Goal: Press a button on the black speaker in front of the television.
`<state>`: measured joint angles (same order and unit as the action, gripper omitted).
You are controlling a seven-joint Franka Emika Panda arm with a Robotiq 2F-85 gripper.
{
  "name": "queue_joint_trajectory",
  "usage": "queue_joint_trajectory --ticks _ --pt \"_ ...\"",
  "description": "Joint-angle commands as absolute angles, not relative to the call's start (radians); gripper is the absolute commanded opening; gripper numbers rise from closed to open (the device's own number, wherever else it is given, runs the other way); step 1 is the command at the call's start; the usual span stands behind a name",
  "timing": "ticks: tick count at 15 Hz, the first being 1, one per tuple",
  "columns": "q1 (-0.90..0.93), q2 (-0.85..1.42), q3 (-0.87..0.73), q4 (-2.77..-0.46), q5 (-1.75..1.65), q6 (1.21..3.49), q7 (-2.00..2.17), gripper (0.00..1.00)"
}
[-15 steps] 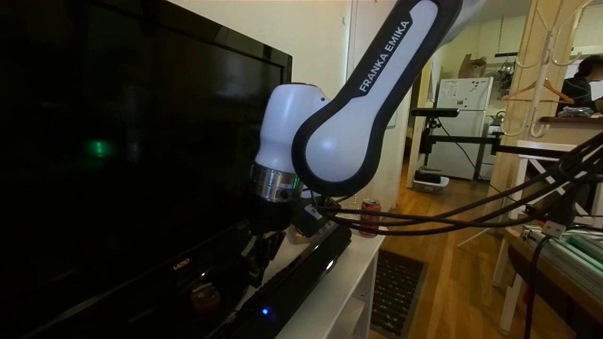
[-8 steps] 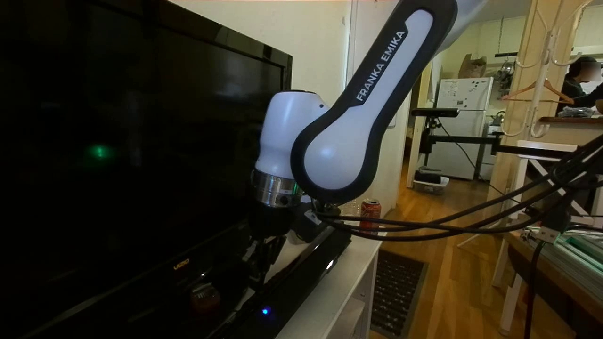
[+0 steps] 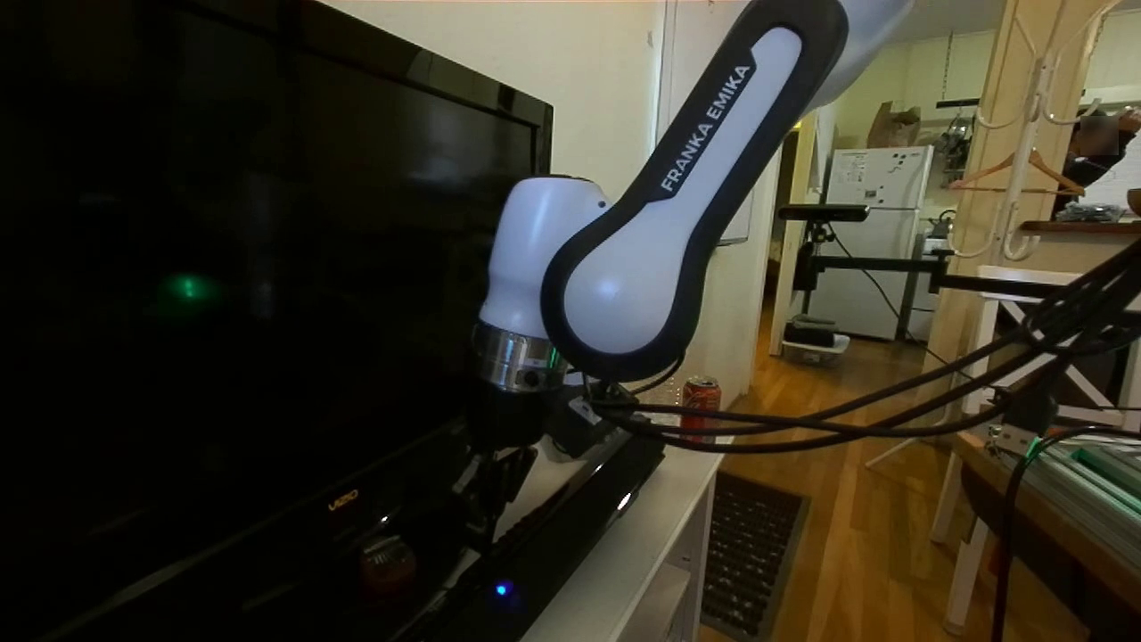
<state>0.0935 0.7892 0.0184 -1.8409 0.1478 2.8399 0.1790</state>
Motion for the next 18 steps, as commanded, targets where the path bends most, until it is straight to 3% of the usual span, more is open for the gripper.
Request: queue_joint_trajectory --ticks 1,6,10,18 --pt "0.002 0.851 0.134 -1.791 0.194 2.782 0.113 0.0" --pt "-0.106 0.895 0.229 -1.732 0.235 2.625 0.005 0.0" --pt "-0.091 0.901 0.191 -1.685 0.233 2.541 0.015 0.0" --pt "0.042 0.791 0.062 -1.746 0.172 2.655 0.102 0.0"
